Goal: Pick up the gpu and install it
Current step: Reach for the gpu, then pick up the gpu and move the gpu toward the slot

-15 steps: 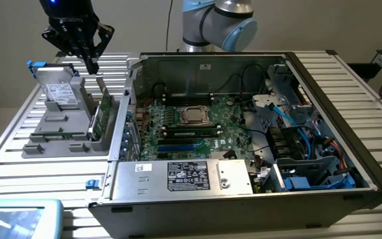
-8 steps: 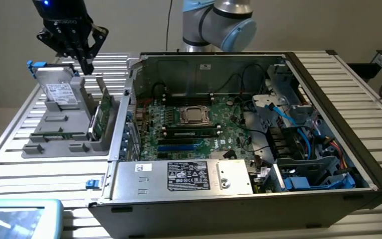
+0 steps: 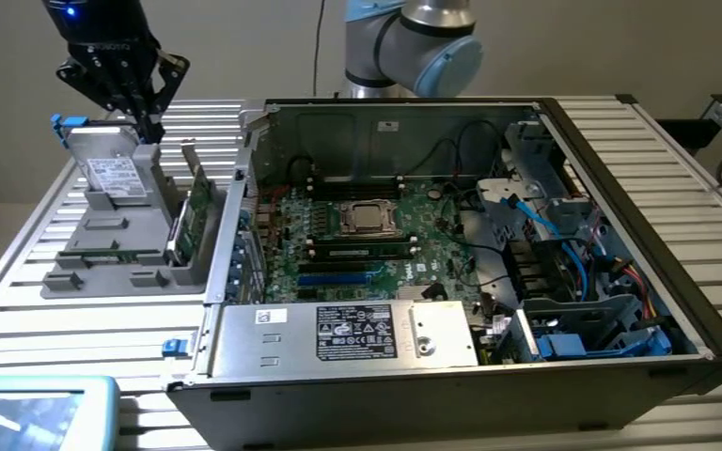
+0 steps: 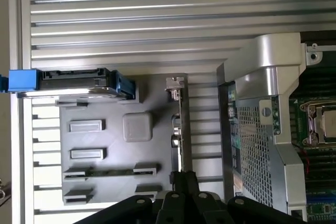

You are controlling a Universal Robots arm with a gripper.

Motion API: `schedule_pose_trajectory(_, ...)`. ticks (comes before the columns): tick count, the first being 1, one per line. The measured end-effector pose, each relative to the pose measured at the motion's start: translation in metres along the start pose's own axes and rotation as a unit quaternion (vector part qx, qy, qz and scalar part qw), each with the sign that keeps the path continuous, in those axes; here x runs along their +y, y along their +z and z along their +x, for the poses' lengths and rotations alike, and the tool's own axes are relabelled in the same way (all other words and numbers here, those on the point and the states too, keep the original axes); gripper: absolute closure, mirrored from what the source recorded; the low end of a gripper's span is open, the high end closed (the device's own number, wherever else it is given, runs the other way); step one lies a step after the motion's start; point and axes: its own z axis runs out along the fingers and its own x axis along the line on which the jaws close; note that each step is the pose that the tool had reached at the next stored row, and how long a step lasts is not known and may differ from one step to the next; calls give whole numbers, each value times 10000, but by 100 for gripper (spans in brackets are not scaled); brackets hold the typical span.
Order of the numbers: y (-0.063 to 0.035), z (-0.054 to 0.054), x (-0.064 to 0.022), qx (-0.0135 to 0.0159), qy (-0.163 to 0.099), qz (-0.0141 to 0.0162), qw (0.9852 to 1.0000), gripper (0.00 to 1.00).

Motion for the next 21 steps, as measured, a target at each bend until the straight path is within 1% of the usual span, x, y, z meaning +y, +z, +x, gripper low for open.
schedule_pose_trajectory(2,13,14,11,0,-2,0,10000,88)
schedule_pose_trajectory(16,14,15,11,0,-2,0,10000,88)
schedule_pose_trajectory(17,14,15,11,0,-2,0,10000,87)
schedule_pose_trajectory(18,14,15,11,0,-2,0,10000,81)
schedule_pose_trajectory(19,14,15,11,0,-2,0,10000,81)
schedule_pose_trajectory(21,15,16,11,0,-2,0,10000,68)
